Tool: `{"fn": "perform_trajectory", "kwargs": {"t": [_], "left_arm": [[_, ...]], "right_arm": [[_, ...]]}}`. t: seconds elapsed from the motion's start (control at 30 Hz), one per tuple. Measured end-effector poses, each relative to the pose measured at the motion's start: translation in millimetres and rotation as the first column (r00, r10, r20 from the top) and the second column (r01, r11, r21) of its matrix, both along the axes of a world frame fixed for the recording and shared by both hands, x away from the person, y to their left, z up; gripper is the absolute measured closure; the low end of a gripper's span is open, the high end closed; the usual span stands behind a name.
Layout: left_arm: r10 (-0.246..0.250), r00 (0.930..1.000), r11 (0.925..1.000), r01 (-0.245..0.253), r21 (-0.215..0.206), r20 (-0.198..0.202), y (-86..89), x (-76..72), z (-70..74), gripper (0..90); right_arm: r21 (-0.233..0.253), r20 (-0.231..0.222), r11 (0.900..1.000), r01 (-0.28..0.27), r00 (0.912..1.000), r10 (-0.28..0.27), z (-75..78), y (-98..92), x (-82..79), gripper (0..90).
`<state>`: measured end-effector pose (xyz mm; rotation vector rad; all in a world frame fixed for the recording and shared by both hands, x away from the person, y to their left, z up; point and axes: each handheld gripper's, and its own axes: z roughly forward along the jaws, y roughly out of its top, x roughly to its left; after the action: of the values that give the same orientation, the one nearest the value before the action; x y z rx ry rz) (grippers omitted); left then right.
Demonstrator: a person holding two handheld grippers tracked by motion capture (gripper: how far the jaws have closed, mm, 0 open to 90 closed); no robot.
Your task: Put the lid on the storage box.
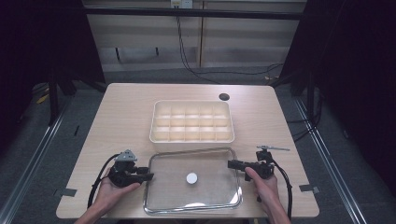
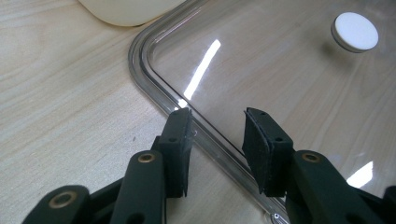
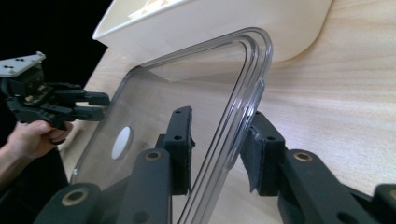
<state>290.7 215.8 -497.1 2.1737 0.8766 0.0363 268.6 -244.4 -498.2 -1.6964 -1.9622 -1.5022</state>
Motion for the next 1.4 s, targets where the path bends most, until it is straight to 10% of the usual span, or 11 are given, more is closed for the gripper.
{"fn": "perform_trajectory", "kwargs": {"t": [0.3,0.83,1.4], "left_arm": [[-0.001,1.0000,1.0000,0.001,-0.010,0.001,2.1,2.1,-0.9,60.9],[0.042,0.9988,0.9978,-0.043,-0.050,-0.027,2.9,3.5,-1.7,31.9],[0.001,0.9945,0.9901,-0.016,-0.140,-0.105,3.1,5.7,-1.3,35.9]], "right_arm": [[0.036,-0.011,0.999,-0.008,0.9999,0.008,-1.5,0.7,-0.1,69.5],[0.050,0.054,0.999,-0.019,0.9984,0.016,7.3,-1.1,-6.1,73.4],[0.020,0.081,1.000,-0.018,0.9966,0.016,11.1,-1.1,-7.8,74.8]]}}
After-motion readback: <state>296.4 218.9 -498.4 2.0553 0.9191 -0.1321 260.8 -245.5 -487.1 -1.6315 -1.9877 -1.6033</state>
